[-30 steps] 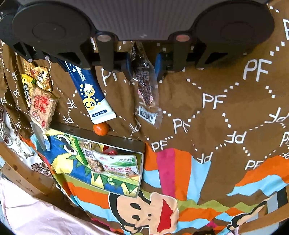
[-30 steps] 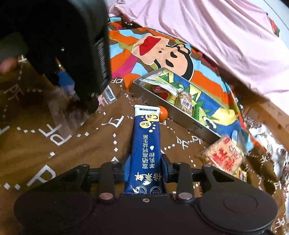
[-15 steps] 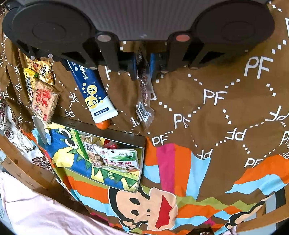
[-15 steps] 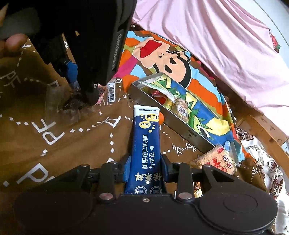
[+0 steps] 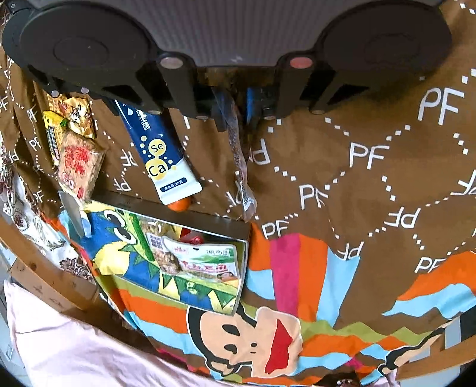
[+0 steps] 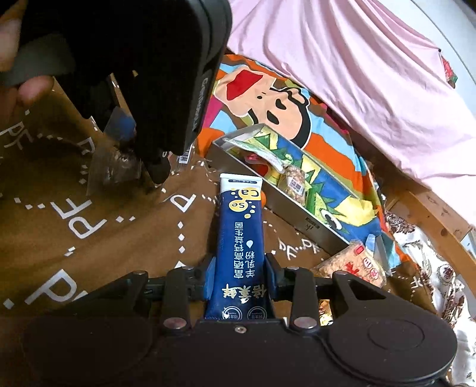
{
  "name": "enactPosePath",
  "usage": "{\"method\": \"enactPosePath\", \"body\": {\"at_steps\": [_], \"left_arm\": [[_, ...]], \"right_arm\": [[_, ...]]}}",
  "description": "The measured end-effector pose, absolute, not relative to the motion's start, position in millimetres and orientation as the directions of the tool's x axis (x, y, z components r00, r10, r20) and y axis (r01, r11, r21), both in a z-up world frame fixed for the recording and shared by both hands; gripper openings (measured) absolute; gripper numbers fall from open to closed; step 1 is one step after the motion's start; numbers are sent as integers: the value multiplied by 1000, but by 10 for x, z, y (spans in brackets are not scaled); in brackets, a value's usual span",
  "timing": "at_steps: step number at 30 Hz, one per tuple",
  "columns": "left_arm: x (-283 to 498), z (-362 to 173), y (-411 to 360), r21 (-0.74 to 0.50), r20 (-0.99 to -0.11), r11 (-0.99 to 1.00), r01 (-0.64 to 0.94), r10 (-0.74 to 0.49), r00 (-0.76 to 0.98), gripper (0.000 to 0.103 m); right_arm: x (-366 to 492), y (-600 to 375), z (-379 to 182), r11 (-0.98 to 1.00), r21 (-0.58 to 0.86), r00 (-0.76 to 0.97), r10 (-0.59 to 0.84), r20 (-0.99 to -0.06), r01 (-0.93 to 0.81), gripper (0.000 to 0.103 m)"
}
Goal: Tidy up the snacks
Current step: 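Carry the blue stick and jerky pack into the tray and open both tools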
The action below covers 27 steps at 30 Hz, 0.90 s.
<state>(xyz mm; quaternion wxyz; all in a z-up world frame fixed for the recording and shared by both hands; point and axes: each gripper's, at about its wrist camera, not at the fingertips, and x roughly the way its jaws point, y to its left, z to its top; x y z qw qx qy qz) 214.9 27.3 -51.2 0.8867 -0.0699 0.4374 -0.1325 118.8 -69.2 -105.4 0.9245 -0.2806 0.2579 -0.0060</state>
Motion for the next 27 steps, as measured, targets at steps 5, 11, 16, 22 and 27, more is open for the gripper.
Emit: {"method": "enactPosePath", "body": {"at_steps": [5,11,16,22,27], "left_arm": [[2121,-433,287,-261,-718,949,177,-313,622,13],[2090,-260,287,-288,-617,936,201,-342,708,13],[2286,-127,129,-298,-511,921,249,-375,773,13],[2703,44,-152,-325,-418,888,325,-444,793,13],[3143,-8,-365,-360,-401,866,347,-480,780,13]], "right_arm": [[1194,-714,-1027,844,-525,876,-167,-453,-110,35],[1244,-809,-863,845,-531,897,-186,-402,-63,35],[1406,-1031,-546,813,-581,926,-184,-330,-45,35],[1854,-1447,-233,730,-684,953,-197,-231,-15,35],[2310,-1782,-234,776,-628,938,-259,-231,59,35]]}}
